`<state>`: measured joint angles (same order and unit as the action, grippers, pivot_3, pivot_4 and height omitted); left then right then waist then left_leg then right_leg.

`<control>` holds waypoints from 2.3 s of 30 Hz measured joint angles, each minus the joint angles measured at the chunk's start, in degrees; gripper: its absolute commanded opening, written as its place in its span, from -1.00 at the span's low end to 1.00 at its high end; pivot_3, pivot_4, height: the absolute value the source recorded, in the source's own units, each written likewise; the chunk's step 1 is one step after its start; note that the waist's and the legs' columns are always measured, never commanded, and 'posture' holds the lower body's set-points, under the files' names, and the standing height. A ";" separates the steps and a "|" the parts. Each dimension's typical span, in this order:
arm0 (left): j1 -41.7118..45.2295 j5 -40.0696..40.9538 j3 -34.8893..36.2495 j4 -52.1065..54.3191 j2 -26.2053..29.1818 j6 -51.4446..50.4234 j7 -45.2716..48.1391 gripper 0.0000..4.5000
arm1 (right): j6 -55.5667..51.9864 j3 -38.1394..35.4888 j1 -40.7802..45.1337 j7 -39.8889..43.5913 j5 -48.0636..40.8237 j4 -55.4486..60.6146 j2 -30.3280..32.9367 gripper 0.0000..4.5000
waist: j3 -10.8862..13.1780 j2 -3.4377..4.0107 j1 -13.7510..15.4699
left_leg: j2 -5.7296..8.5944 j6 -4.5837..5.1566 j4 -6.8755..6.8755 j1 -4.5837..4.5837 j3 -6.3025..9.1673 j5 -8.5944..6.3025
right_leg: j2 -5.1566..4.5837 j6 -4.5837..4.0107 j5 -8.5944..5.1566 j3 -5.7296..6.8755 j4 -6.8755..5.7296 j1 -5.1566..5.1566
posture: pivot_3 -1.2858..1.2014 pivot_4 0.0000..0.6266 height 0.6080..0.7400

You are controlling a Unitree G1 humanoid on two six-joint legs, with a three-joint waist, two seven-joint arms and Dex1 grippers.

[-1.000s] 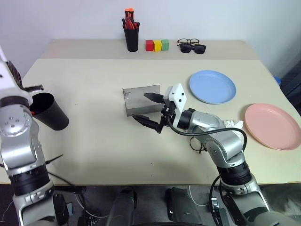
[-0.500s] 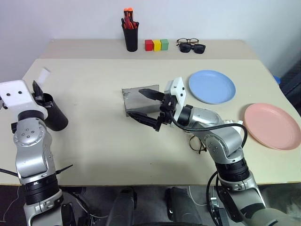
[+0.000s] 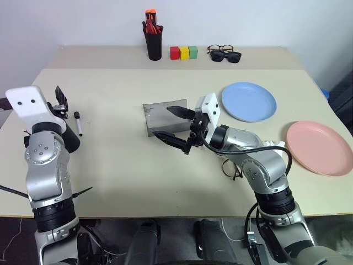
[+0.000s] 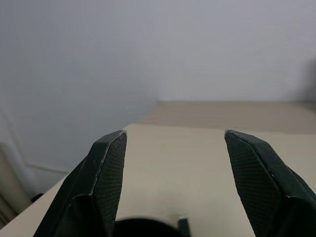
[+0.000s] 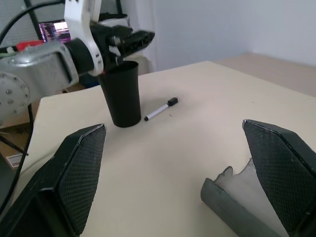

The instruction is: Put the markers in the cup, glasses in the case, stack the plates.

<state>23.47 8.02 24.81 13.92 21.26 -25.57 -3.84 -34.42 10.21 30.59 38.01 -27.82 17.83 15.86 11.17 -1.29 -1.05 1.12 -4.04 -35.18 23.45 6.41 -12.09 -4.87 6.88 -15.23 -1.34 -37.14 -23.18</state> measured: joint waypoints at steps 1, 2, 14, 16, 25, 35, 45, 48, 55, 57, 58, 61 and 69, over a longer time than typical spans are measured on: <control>1.51 0.18 -1.06 -0.10 0.03 -1.55 0.45 0.55 | 0.00 0.04 -0.05 -0.03 0.00 0.00 -0.06 1.00 | 0.00 0.00 0.08 | 0.01 0.00 0.00 0.00 0.00 0.00 | 0.00 0.00 0.00 0.00 0.01 0.02 | 0.03 -0.52 1.00; 3.21 0.23 -2.83 -0.16 0.19 -4.03 1.33 0.67 | 0.01 0.06 -0.11 -0.04 0.00 0.03 -0.06 1.00 | 0.00 0.00 0.27 | 0.02 0.00 -0.01 0.00 0.00 0.00 | -0.01 0.01 0.00 0.00 0.03 0.05 | 0.03 -0.52 1.00; 22.19 -7.96 -9.84 -21.46 -7.33 -32.89 -16.01 0.96 | 0.49 0.09 -0.17 -0.59 0.59 -0.06 -0.50 1.00 | 0.01 0.01 -1.56 | -0.01 0.01 0.02 0.00 0.04 0.00 | 0.08 0.02 0.00 -0.03 -0.05 -0.08 | 0.03 -0.52 1.00; 22.34 -9.25 -9.12 -24.29 -8.43 -32.78 -19.19 0.96 | 0.50 0.10 -0.17 -0.70 0.61 -0.06 -0.58 1.00 | 0.01 0.01 -1.45 | -0.01 0.00 0.02 0.01 0.05 0.00 | 0.07 0.02 0.00 -0.02 -0.06 -0.08 | 0.03 -0.52 1.00; 25.04 -9.35 -0.68 -32.15 -9.66 -29.13 -26.78 0.96 | 0.54 0.11 -0.90 -1.21 0.62 -0.05 -0.49 1.00 | 0.02 0.00 -1.14 | 0.01 -0.01 0.01 0.02 0.03 0.00 | 0.03 0.03 0.00 -0.02 -0.04 -0.07 | 0.03 -0.52 1.00; 25.57 -8.33 2.99 -36.28 -10.12 -26.26 -29.51 0.96 | 1.07 0.12 -0.90 -1.15 1.12 -0.05 -0.33 1.00 | 0.02 0.00 -1.30 | 0.01 -0.01 0.01 0.02 0.03 0.00 | 0.03 0.03 0.00 -0.02 -0.05 -0.08 | 0.03 -0.52 1.00; 25.13 -7.24 4.04 -37.65 -9.86 -25.23 -29.21 -0.53 | 1.11 0.14 -0.90 -0.66 1.87 -0.05 -0.32 1.00 | 0.02 0.00 -1.28 | 0.01 -0.01 0.01 0.02 0.03 0.01 | 0.03 0.02 0.00 -0.02 -0.05 -0.08 | 0.03 -0.52 1.00; 25.07 -7.24 3.99 -37.51 -9.51 -24.96 -28.80 -0.73 | 1.13 0.14 -0.90 -0.40 1.89 -0.06 -0.29 1.00 | 0.02 0.00 -1.26 | 0.01 -0.01 0.02 0.02 0.03 0.01 | 0.03 0.02 0.00 -0.02 -0.06 -0.08 | 0.03 -0.52 1.00; 22.47 -6.22 -1.56 -32.79 -10.62 -25.06 -22.18 -0.73 | 1.21 0.15 -0.86 0.20 2.14 -0.23 -0.18 1.00 | 0.02 0.00 -1.11 | 0.02 -0.03 0.01 0.03 0.02 0.01 | 0.02 0.02 0.00 -0.02 -0.04 -0.06 | 0.03 -0.52 1.00; 21.41 -6.52 -5.06 -29.92 -10.65 -25.36 -19.78 -0.73 | 1.22 0.16 -0.85 0.32 2.24 -0.27 -0.16 1.00 | 0.02 0.00 -1.12 | 0.02 -0.03 0.01 0.04 0.01 0.01 | 0.00 0.02 0.00 -0.02 -0.04 -0.06 | 0.03 -0.52 1.00; 20.69 -6.89 -7.26 -28.20 -10.66 -25.48 -18.55 -0.73 | 1.23 0.15 -0.84 0.35 2.28 -0.29 -0.12 1.00 | 0.02 0.00 -1.11 | 0.03 -0.03 0.02 0.04 0.01 0.01 | 0.00 0.02 0.00 -0.02 -0.04 -0.06 | 0.03 -0.52 1.00; 17.27 -8.05 -13.36 -21.46 -10.53 -24.57 -14.82 -0.73 | 1.25 0.16 -0.82 0.56 2.34 -0.33 -0.09 1.00 | 0.02 0.00 -1.29 | 0.02 -0.03 0.03 0.03 0.01 0.01 | 0.01 0.02 0.00 -0.03 -0.05 -0.07 | 0.03 -0.52 1.00; 10.52 -7.14 -13.31 -6.60 -11.34 -24.76 -11.14 -0.73 | 1.30 0.11 -0.83 0.64 2.35 -0.34 0.14 1.00 | 0.02 0.01 -1.35 | 0.01 -0.04 0.00 0.02 0.00 0.02 | 0.02 0.01 0.01 -0.06 -0.06 -0.07 | 0.03 -0.52 1.00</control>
<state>34.00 0.89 11.50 7.32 9.91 -50.33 -14.98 -33.13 10.32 29.76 38.65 -25.47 17.49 16.00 11.18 -1.27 -2.39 1.14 -4.08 -35.17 23.47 6.41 -12.07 -4.85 6.89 -15.22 -1.41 -37.19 -23.24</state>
